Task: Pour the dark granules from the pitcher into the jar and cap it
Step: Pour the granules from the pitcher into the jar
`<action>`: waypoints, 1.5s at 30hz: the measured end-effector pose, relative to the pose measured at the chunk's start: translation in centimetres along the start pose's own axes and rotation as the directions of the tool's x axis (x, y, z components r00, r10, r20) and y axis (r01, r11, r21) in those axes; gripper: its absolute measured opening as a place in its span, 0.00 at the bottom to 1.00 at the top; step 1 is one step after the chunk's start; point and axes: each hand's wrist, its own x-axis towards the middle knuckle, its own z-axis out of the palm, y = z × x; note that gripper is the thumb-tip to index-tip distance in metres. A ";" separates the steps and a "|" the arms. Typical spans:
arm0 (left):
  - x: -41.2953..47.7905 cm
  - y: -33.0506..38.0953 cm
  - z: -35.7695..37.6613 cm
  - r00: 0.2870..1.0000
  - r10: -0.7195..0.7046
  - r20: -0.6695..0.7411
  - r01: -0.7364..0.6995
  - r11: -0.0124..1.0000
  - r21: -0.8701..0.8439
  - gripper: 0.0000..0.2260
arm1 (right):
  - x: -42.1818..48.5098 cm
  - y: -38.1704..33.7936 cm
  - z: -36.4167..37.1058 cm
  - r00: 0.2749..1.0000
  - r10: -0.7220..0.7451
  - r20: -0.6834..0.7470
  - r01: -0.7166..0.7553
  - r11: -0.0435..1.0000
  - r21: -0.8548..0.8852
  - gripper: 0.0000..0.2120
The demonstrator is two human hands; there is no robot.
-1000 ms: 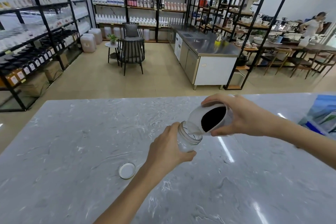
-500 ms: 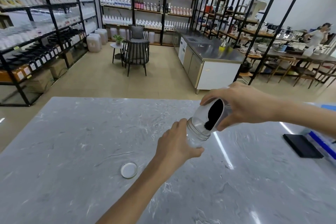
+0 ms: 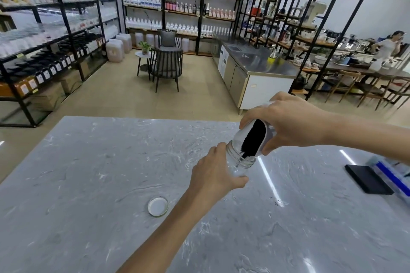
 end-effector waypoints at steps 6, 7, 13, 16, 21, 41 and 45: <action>0.1 0.1 0.0 1.000 0.003 0.005 -0.003 1.000 -0.004 0.33 | 0.1 -0.4 -0.3 1.000 -0.005 0.026 0.008 0.995 -0.099 0.31; 0.1 0.1 0.0 1.000 0.006 0.005 -0.006 1.000 -0.005 0.33 | 0.1 -0.5 -0.3 1.000 -0.006 0.029 0.009 0.993 -0.118 0.31; 0.1 0.1 0.2 1.000 0.008 0.013 -0.008 1.000 -0.005 0.32 | 0.0 -0.7 -0.5 0.999 0.004 0.050 0.003 0.989 -0.150 0.32; 0.0 0.1 0.4 1.000 0.000 0.015 0.000 1.000 -0.011 0.33 | 0.0 -0.9 -0.5 0.998 0.008 0.060 0.002 0.988 -0.154 0.32; -0.1 0.1 0.5 1.000 0.002 0.013 -0.002 1.000 -0.008 0.33 | 0.0 -1.2 -0.5 0.998 0.003 0.061 0.006 0.987 -0.158 0.32; -0.2 0.3 0.6 1.000 -0.004 0.016 0.004 1.000 -0.001 0.33 | -0.3 -1.5 -0.6 0.997 0.009 0.072 0.004 0.983 -0.181 0.33; -0.2 0.4 0.6 1.000 -0.005 0.018 0.005 1.000 -0.005 0.33 | -0.5 -1.5 -0.5 0.998 0.007 0.059 0.004 0.981 -0.195 0.33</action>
